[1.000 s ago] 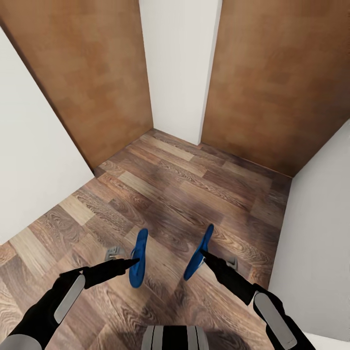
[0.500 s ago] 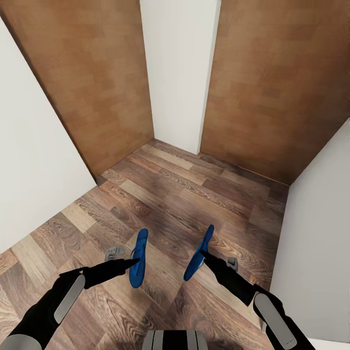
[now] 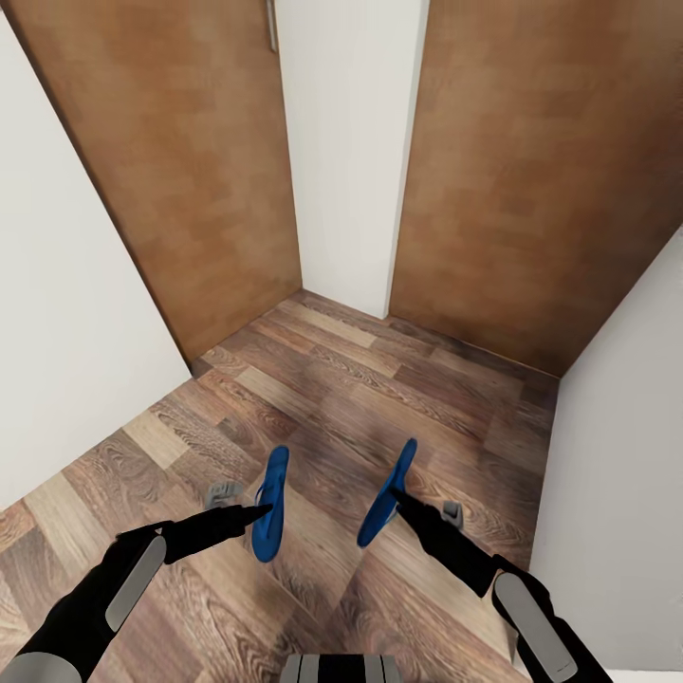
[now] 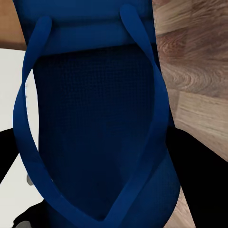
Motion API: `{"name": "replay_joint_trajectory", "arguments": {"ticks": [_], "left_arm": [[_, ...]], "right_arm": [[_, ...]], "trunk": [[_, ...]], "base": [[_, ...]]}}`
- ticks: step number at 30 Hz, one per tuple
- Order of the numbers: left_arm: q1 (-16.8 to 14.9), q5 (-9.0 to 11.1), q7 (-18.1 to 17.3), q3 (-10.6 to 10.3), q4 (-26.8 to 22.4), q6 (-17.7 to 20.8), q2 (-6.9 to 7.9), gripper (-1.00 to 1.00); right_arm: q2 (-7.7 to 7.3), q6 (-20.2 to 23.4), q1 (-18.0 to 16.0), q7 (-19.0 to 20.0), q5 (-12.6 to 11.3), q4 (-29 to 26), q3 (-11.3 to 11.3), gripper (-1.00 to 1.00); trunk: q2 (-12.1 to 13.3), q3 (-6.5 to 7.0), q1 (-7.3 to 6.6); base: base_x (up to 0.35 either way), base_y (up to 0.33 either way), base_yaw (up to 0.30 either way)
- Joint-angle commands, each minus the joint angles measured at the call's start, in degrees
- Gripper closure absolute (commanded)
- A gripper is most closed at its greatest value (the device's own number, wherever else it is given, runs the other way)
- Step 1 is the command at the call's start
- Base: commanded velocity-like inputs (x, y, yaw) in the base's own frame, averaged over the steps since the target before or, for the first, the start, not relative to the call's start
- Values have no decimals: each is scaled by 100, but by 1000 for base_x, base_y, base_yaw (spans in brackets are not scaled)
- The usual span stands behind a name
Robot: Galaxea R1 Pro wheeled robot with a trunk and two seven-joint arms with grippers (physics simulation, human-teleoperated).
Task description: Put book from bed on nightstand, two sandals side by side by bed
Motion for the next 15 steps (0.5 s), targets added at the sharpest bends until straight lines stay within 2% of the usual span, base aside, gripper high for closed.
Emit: {"name": "replay_joint_trajectory", "arguments": {"ticks": [1,15], "left_arm": [[-2,44,12,-11,-2,39,5,100],[-2,50,17,-11,-2,41,5,100]], "right_arm": [[2,22,-2,-5,-42,2,7,100],[13,14,-2,-25,-42,5,10,100]], "trunk": [[0,19,-3],[19,329,-39]], "base": [[0,0,0],[0,0,0]]}}
